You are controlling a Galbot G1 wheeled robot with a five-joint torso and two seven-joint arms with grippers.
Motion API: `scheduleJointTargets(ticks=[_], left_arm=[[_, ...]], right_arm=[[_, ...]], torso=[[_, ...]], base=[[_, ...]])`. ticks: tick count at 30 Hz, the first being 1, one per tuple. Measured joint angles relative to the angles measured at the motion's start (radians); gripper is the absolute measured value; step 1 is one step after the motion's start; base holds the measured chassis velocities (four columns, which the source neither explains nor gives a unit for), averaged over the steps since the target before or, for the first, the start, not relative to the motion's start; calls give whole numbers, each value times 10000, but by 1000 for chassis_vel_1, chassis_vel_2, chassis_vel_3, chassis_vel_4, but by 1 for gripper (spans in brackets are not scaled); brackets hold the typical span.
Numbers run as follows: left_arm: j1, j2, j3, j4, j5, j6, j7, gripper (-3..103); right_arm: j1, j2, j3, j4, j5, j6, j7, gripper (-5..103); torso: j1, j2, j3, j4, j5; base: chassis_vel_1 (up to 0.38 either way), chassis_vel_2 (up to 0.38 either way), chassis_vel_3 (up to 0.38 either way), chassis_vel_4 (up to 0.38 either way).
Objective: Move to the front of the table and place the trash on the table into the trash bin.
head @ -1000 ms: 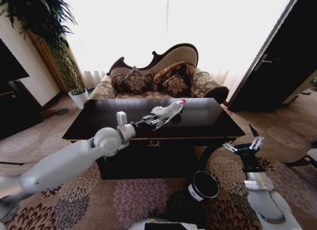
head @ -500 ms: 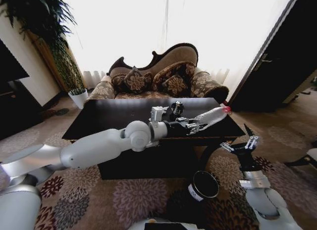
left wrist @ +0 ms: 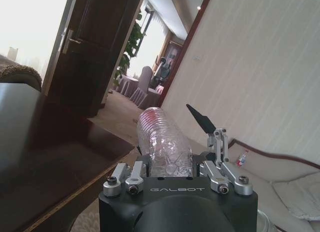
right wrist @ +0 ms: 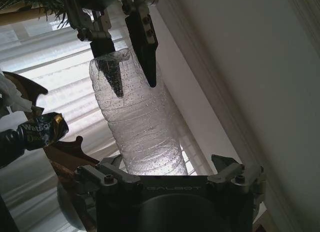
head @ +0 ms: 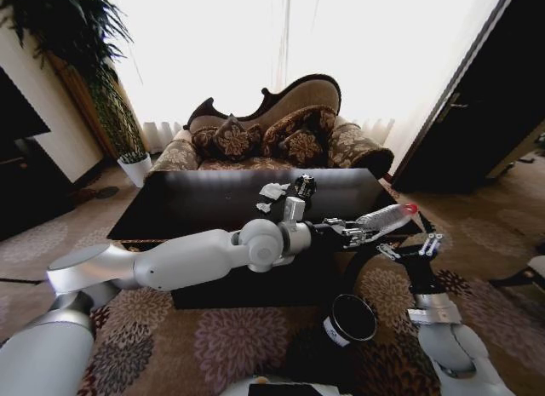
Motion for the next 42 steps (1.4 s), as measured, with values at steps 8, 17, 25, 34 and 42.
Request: scheduleJointTargets(ticks=[8, 17, 25, 34, 42], left_arm=[[105, -479, 335, -62, -91, -61, -458, 41], [263, -327, 322, -357, -233, -102, -752, 41], [447, -64, 225, -676, -232, -119, -925, 41], [647, -30, 80, -740, -88, -118, -1007, 41], [614, 54, -23, -772, 416, -123, -1066, 39]], right_arm=[[-113, 338, -222, 160, -244, -70, -96, 100], [-214, 391, -199, 154, -293, -176, -104, 77], [-246, 436, -261, 133, -296, -128, -95, 46], [-384, 489, -253, 215, -287, -104, -93, 29], [-487, 505, -349, 232, 2, -216, -92, 28]], torso=[[-1, 0, 0, 0, 0], [-1, 0, 0, 1, -1], [0, 0, 0, 0, 0], [-1, 1, -1, -1, -1], [-1, 1, 0, -1, 0]], base=[[0, 0, 0, 0], [0, 0, 0, 0], [0, 0, 0, 0], [0, 0, 0, 0], [0, 0, 0, 0]])
